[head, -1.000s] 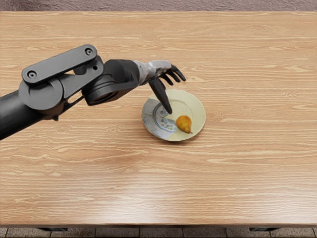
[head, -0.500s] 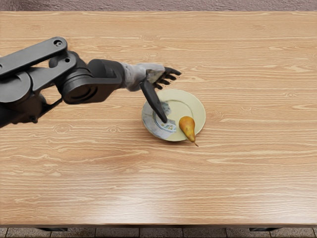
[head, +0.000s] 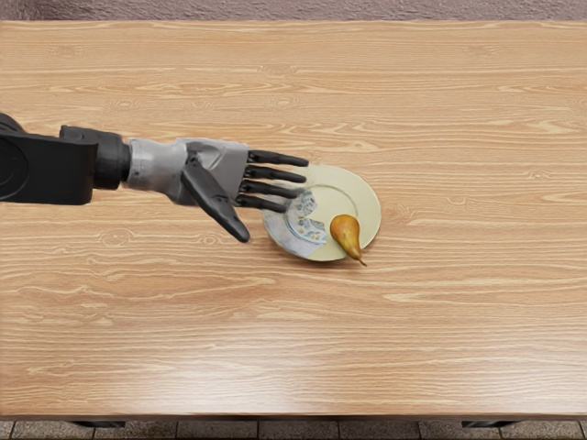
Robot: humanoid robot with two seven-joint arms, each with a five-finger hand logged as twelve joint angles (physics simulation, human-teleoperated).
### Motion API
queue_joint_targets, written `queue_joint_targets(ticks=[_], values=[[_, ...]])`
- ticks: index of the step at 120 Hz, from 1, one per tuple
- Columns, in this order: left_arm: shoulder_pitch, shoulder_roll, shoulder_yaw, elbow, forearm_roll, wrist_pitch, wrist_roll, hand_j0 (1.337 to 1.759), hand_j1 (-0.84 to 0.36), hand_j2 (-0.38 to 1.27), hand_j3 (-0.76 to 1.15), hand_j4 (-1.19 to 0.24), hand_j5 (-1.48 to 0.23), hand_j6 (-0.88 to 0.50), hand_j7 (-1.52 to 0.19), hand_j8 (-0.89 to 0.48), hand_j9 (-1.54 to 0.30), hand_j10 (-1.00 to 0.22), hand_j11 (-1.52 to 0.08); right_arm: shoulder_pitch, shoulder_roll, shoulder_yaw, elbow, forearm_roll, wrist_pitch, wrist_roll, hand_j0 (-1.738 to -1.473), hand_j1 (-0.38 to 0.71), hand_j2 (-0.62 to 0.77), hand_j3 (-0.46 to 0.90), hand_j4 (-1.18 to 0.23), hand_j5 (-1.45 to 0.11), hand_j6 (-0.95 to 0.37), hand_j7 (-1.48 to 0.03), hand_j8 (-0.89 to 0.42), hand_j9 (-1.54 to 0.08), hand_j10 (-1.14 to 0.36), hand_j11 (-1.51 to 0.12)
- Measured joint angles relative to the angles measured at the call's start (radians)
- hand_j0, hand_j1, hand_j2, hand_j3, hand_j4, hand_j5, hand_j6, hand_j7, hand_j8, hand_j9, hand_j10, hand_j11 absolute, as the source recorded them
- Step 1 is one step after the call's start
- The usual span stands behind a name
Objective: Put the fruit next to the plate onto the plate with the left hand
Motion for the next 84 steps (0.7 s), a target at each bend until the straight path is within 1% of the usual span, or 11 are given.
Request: queue_joint_targets(ticks=[7,18,29,33,42,53,63,73,84], values=[[0.024,0.053,-0.002,-0.001,-0.073,-0.044,0.0,1.658,0.32,0.01,0.0,-0.02,-0.03,-0.02,-0.03,-0.02,-0.03,-0.02,-0.03,0.0,0.0,0.0,0.0,0.0,0.0,0.0,-1.658,-0.35,0.0,0.0,0.0,0.0,0.0,0.0,0.0,0.0,0.0,0.0],[0.034,0.122,0.002,-0.002,-0.15,-0.094,0.0,1.658,0.32,0.0,0.0,-0.02,-0.03,-0.02,-0.03,-0.02,-0.03,-0.02,-0.03,0.0,0.0,0.0,0.0,0.0,0.0,0.0,-1.658,-0.35,0.0,0.0,0.0,0.0,0.0,0.0,0.0,0.0,0.0,0.0],[0.047,0.208,0.005,-0.002,-0.196,-0.127,0.0,1.658,0.32,0.0,0.0,-0.02,-0.03,-0.02,-0.03,-0.02,-0.03,-0.02,-0.03,0.0,0.0,0.0,0.0,0.0,0.0,0.0,-1.658,-0.35,0.0,0.0,0.0,0.0,0.0,0.0,0.0,0.0,0.0,0.0],[0.064,0.227,0.007,-0.002,-0.212,-0.138,0.0,1.658,0.32,0.0,0.0,-0.02,-0.03,-0.02,-0.03,-0.02,-0.03,-0.02,-0.03,0.0,0.0,0.0,0.0,0.0,0.0,0.0,-1.658,-0.35,0.0,0.0,0.0,0.0,0.0,0.0,0.0,0.0,0.0,0.0],[0.073,0.264,0.01,-0.002,-0.239,-0.157,0.0,1.658,0.32,0.0,0.0,-0.02,-0.03,-0.02,-0.03,-0.02,-0.03,-0.02,-0.03,0.0,0.0,0.0,0.0,0.0,0.0,0.0,-1.658,-0.35,0.0,0.0,0.0,0.0,0.0,0.0,0.0,0.0,0.0,0.0],[0.103,0.333,0.011,-0.001,-0.269,-0.187,0.0,1.658,0.32,0.0,0.0,-0.02,-0.03,-0.02,-0.03,-0.02,-0.03,-0.02,-0.03,0.0,0.0,0.0,0.001,0.0,0.0,0.0,-1.658,-0.35,0.0,0.0,0.0,0.0,0.0,0.0,0.0,0.0,0.0,0.0],[0.119,0.373,0.012,-0.001,-0.285,-0.214,0.0,1.658,0.32,0.0,0.0,-0.02,-0.03,-0.02,-0.03,-0.02,-0.03,-0.02,-0.03,0.0,0.0,0.001,0.001,0.0,0.0,0.0,-1.658,-0.35,0.0,0.0,0.0,0.0,0.0,0.0,0.0,0.0,0.0,0.0],[0.12,0.409,0.012,0.0,-0.298,-0.232,0.0,1.658,0.32,0.0,0.0,-0.02,-0.03,-0.02,-0.03,-0.02,-0.03,-0.02,-0.03,0.0,0.0,0.002,0.001,0.0,0.0,0.0,-1.658,-0.35,0.0,0.0,0.0,0.0,0.0,0.0,0.0,0.0,0.0,0.0],[0.12,0.425,0.012,0.0,-0.312,-0.241,0.0,1.658,0.32,0.0,0.0,-0.02,-0.03,-0.02,-0.03,-0.02,-0.03,-0.02,-0.03,0.0,0.0,0.002,0.001,0.0,0.0,0.0,-1.658,-0.35,0.0,0.0,0.0,0.0,0.0,0.0,0.0,0.0,0.0,0.0]])
